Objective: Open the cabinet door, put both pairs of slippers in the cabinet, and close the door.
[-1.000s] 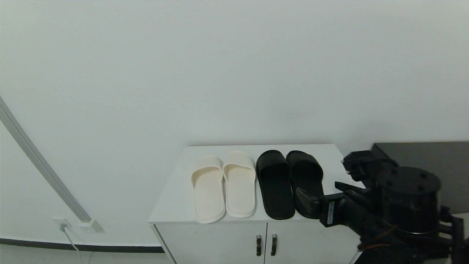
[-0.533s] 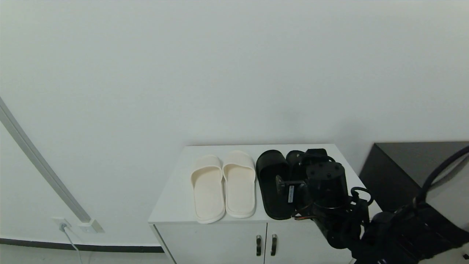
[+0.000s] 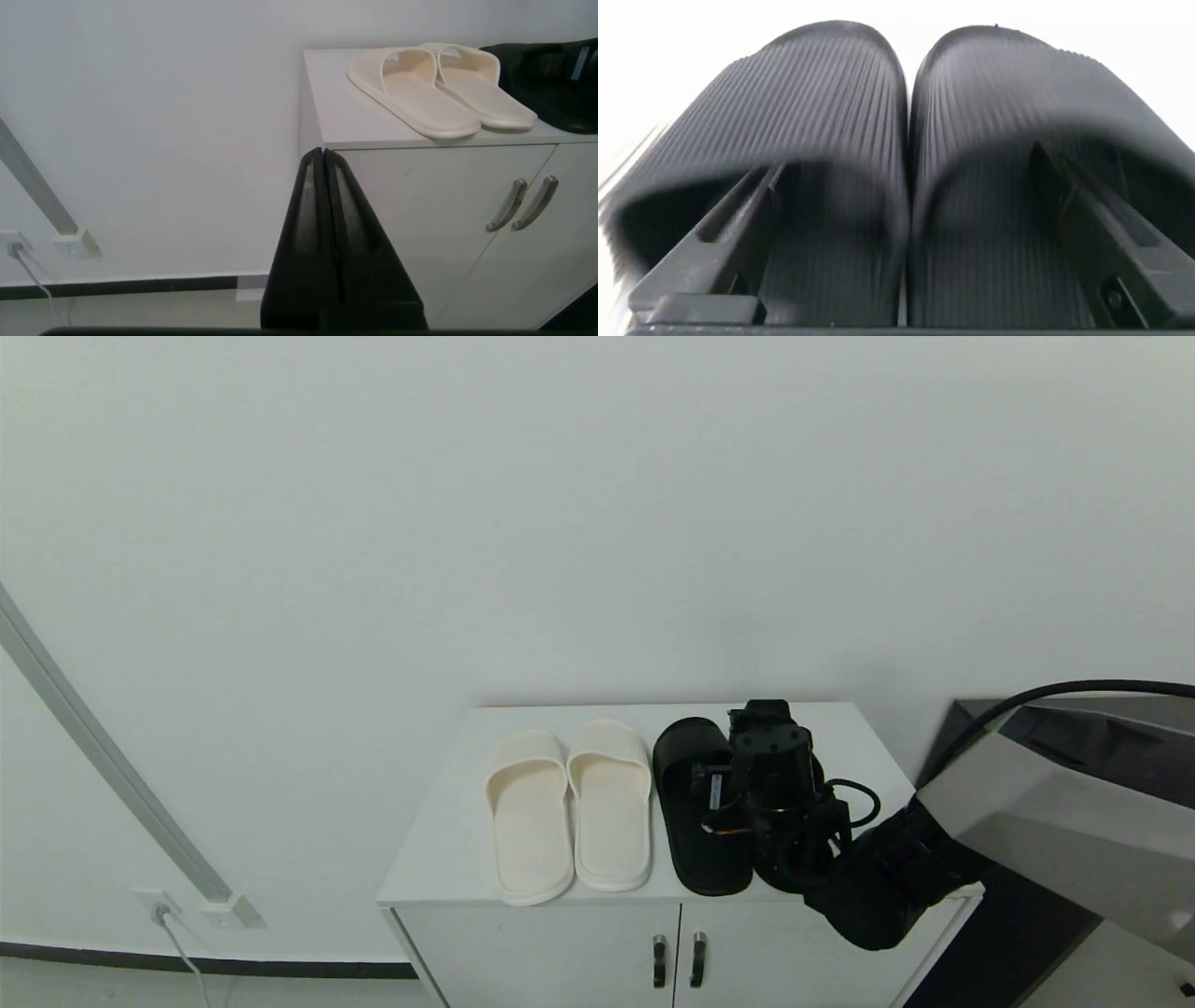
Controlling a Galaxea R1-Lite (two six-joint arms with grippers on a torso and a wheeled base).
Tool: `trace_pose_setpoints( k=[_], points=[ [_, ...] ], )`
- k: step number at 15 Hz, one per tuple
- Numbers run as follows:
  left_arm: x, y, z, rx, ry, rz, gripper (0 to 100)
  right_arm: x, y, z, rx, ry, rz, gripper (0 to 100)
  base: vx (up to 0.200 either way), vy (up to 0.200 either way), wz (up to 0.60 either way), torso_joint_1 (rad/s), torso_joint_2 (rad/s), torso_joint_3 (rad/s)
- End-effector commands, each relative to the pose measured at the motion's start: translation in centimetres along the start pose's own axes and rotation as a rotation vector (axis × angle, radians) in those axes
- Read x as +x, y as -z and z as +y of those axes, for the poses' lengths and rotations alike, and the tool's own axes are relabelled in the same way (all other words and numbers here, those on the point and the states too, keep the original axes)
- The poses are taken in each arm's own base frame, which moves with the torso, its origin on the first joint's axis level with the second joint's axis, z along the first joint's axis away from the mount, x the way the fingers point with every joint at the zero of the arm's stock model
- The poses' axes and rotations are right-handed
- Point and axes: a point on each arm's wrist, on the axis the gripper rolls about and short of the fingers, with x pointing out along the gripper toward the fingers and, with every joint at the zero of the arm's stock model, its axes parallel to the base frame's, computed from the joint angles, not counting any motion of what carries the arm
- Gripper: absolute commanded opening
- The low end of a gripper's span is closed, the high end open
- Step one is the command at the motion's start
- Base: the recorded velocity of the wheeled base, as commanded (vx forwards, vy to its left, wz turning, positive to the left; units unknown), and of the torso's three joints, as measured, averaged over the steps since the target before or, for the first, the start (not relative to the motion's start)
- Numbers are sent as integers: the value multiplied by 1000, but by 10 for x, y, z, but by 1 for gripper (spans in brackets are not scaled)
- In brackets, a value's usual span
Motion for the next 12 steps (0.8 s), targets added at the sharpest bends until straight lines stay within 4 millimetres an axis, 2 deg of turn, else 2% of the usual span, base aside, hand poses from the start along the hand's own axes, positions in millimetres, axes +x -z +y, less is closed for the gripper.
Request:
trace_pose_setpoints(
  k=[1,3,4,9,12],
  points=[
    [0,0,0,0,0,1,0,14,5,2,-10,12,-4,100,0,0,0,0,0,0],
    [0,0,0,0,0,1,0,23,1,4,-9,16,-26,100,0,0,0,0,0,0],
    [0,0,0,0,0,1,0,25,1,4,-9,18,-27,0,0,0,0,0,0,0],
    [0,0,0,-2,0,1,0,24,2,2,-13,21,-24,0,0,0,0,0,0,0],
    [0,0,0,-2,0,1,0,6,-14,-2,-35,12,-41,0,0,0,0,0,0,0]
  ],
)
